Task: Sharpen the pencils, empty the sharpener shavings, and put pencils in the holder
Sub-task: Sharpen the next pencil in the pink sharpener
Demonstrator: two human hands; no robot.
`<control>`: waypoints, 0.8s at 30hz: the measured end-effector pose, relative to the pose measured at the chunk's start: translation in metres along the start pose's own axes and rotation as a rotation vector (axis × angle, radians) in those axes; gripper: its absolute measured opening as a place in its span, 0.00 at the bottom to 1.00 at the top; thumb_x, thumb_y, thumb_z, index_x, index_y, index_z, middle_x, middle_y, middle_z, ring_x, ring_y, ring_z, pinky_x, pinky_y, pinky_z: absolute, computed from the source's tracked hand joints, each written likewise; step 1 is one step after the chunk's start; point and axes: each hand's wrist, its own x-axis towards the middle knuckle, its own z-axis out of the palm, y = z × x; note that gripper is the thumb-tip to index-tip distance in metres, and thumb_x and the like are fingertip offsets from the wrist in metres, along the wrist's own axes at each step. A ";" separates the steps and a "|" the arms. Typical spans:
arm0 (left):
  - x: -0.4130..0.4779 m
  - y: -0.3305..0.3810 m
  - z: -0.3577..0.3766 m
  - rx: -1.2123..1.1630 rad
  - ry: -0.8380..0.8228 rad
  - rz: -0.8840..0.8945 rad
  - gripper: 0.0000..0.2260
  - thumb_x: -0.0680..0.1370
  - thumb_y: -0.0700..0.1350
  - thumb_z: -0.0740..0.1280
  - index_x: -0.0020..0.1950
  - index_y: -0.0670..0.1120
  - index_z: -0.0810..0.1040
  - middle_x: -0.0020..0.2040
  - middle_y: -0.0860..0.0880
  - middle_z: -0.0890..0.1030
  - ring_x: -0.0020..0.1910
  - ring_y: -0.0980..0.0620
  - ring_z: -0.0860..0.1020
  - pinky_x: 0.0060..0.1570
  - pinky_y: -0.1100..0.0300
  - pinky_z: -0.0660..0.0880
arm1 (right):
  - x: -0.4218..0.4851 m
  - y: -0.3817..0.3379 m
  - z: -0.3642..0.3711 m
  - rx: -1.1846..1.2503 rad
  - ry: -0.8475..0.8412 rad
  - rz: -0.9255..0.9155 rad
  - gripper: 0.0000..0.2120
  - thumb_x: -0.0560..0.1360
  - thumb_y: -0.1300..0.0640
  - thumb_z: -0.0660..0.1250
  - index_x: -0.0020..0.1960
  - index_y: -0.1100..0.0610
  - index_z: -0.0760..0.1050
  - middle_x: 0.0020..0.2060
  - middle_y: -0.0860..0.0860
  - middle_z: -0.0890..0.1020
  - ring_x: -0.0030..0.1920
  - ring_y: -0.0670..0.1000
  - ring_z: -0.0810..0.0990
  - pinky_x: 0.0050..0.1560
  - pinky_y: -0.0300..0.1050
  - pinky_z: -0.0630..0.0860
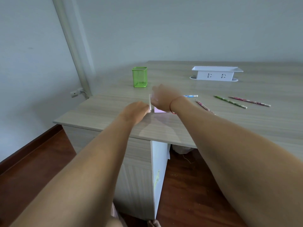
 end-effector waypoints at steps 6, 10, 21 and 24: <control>0.024 -0.009 0.008 -0.019 -0.071 -0.041 0.11 0.80 0.39 0.56 0.56 0.39 0.77 0.54 0.38 0.79 0.54 0.38 0.78 0.49 0.51 0.72 | 0.003 0.004 0.005 -0.045 0.059 -0.036 0.21 0.80 0.47 0.53 0.67 0.57 0.65 0.63 0.56 0.71 0.58 0.61 0.77 0.56 0.52 0.72; 0.036 -0.020 -0.006 -0.044 -0.037 -0.021 0.12 0.80 0.39 0.56 0.57 0.38 0.76 0.52 0.35 0.79 0.53 0.37 0.78 0.44 0.53 0.70 | 0.003 0.001 0.002 -0.041 0.051 -0.048 0.21 0.80 0.47 0.53 0.67 0.57 0.65 0.63 0.56 0.71 0.59 0.61 0.77 0.56 0.52 0.72; 0.050 -0.029 -0.043 -0.092 0.109 0.004 0.08 0.79 0.42 0.58 0.44 0.42 0.74 0.43 0.36 0.76 0.44 0.36 0.76 0.35 0.53 0.65 | 0.002 0.004 -0.007 -0.001 -0.061 -0.010 0.21 0.80 0.48 0.51 0.70 0.55 0.62 0.67 0.55 0.68 0.65 0.59 0.72 0.62 0.52 0.68; 0.048 -0.028 -0.052 -0.027 0.146 0.030 0.08 0.80 0.41 0.58 0.40 0.43 0.69 0.37 0.39 0.72 0.39 0.37 0.77 0.33 0.54 0.63 | 0.003 0.006 -0.008 0.043 -0.083 0.036 0.21 0.80 0.48 0.52 0.70 0.56 0.62 0.67 0.55 0.68 0.66 0.59 0.71 0.63 0.53 0.68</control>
